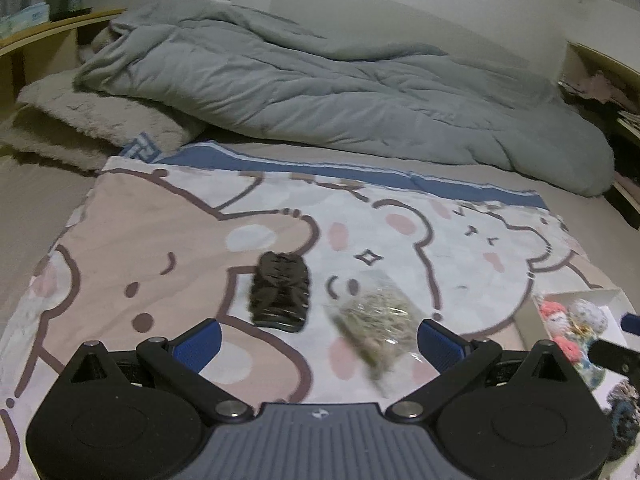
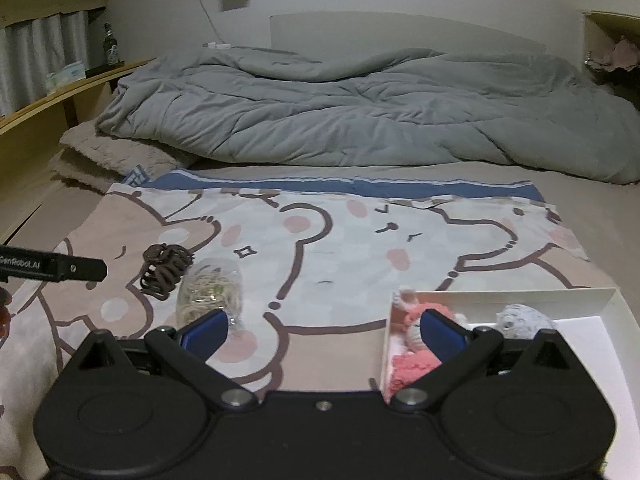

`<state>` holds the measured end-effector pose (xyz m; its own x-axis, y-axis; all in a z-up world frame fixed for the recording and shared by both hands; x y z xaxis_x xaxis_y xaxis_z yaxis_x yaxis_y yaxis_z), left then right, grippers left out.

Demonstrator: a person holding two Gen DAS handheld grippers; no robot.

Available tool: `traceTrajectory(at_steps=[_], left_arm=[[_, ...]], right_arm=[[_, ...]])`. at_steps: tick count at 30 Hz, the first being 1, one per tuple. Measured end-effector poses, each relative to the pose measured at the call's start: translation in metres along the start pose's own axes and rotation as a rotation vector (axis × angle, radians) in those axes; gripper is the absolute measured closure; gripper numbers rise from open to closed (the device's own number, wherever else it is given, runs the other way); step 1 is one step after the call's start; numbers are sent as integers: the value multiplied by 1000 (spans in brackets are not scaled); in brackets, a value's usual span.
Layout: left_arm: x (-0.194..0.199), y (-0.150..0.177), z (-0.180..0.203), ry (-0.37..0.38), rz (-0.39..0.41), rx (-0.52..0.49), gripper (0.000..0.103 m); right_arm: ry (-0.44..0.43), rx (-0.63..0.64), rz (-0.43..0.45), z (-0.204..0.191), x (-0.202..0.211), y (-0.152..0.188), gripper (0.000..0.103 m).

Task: Organize objects
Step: 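Withdraw both tools toward the claw clip and rubber-band bag, then grasp the brown claw clip with the left tool while the right tool grasps the rubber-band bag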

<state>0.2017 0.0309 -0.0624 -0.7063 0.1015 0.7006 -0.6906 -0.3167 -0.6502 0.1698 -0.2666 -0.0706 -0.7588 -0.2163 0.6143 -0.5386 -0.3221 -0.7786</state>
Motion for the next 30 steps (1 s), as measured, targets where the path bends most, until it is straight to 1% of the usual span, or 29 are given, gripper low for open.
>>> traceTrajectory(at_steps=[3, 7, 10, 16, 19, 22, 24, 25, 27, 30], left_arm=[[-10, -12, -9, -33, 7, 39, 0], [-23, -27, -16, -53, 18, 70, 0], [-38, -36, -14, -79, 21, 51, 0], [-70, -46, -3, -78, 0, 1, 2], [-86, -48, -1, -73, -13, 2, 7], [-102, -49, -3, -76, -30, 10, 13], [-113, -47, -6, -80, -40, 18, 23], [-118, -45, -9, -81, -46, 27, 26], [-128, -42, -15, -83, -58, 48, 35], [-139, -41, -19, -84, -77, 48, 40]], right_arm=[[-16, 7, -3, -6, -4, -2, 0], [-32, 26, 0, -13, -8, -6, 0], [-49, 5, -3, -17, -12, -8, 0], [-102, -47, -29, -26, -32, -13, 0], [-127, -63, -29, -29, -45, -18, 0], [-132, -27, -32, -33, -61, -24, 0], [-136, -15, -41, -34, -72, -27, 0], [-151, -16, -51, -35, -79, -29, 0], [-173, -11, -65, -38, -89, -31, 0], [-189, 26, -76, -47, -107, -34, 0]])
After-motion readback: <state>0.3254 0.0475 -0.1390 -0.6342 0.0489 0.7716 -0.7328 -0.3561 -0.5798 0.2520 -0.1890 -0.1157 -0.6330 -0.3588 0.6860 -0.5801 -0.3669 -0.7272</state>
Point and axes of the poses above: each gripper's, at about its wrist camera, not at the fingertips, and x roughly against the way its jaws point, z to its right, y to its underside, the point moved 1 cm from there along -x, roughly the way its jaws point, and after that the axes turned 14 degrees about x, right-handed, at the moved point
